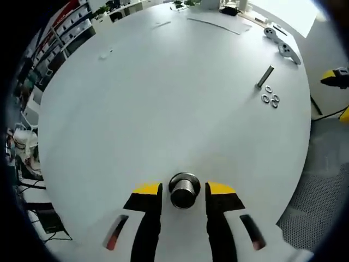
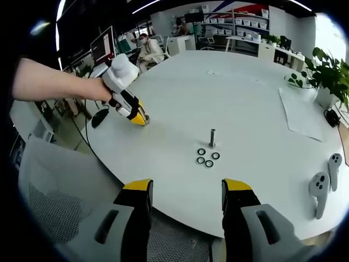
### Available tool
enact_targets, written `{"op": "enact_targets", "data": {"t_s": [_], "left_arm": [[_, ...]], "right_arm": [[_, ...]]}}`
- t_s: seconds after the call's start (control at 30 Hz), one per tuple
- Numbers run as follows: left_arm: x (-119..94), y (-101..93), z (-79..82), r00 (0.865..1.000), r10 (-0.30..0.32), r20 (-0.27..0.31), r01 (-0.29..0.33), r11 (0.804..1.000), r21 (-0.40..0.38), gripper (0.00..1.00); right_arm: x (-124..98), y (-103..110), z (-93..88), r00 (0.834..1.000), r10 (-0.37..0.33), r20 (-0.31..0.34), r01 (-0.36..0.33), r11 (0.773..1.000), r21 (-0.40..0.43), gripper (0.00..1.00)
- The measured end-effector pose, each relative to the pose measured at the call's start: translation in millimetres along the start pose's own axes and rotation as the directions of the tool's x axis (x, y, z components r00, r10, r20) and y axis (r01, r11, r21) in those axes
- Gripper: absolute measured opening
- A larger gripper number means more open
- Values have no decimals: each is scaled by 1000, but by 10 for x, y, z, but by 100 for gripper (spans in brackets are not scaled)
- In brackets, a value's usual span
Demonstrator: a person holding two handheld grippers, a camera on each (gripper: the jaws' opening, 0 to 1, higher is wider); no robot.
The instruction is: Place the washer onto the threaded stud by aligning its center hole with the stud, sliding it down to the base, and recovering from edge contact or off-axis alignment until the washer reaches the visible bottom stop.
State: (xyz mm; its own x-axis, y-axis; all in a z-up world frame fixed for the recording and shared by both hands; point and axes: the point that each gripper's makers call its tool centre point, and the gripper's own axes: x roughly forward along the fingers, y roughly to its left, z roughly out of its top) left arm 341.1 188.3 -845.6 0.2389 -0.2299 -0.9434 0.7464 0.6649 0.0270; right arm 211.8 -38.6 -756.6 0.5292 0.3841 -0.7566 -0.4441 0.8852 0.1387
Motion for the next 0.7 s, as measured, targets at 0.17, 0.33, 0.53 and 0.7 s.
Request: {"op": "enact_targets", "data": {"t_s": [0.17,0.33,0.53,0.7], "left_arm": [[-123,14,50,998,17,66,-14,999,-51,31],[-304,-10,37,990,30,136,-16,995,-98,32],[-570,13,-29,971,80,224,-41,984,-174,33],[-754,-24,-73,949,113,296,-44,972,-231,34]], "right_arm": [[2,-4,-12,1000,-4,-7,4,1000,-10,53],[22,11,-33,1000,-6,-22,5,999,-39,53],[13,-7,-43,1000,-13,-24,12,999,-37,53],[21,-5,-37,1000,-14,-23,13,999,-43,53]]}}
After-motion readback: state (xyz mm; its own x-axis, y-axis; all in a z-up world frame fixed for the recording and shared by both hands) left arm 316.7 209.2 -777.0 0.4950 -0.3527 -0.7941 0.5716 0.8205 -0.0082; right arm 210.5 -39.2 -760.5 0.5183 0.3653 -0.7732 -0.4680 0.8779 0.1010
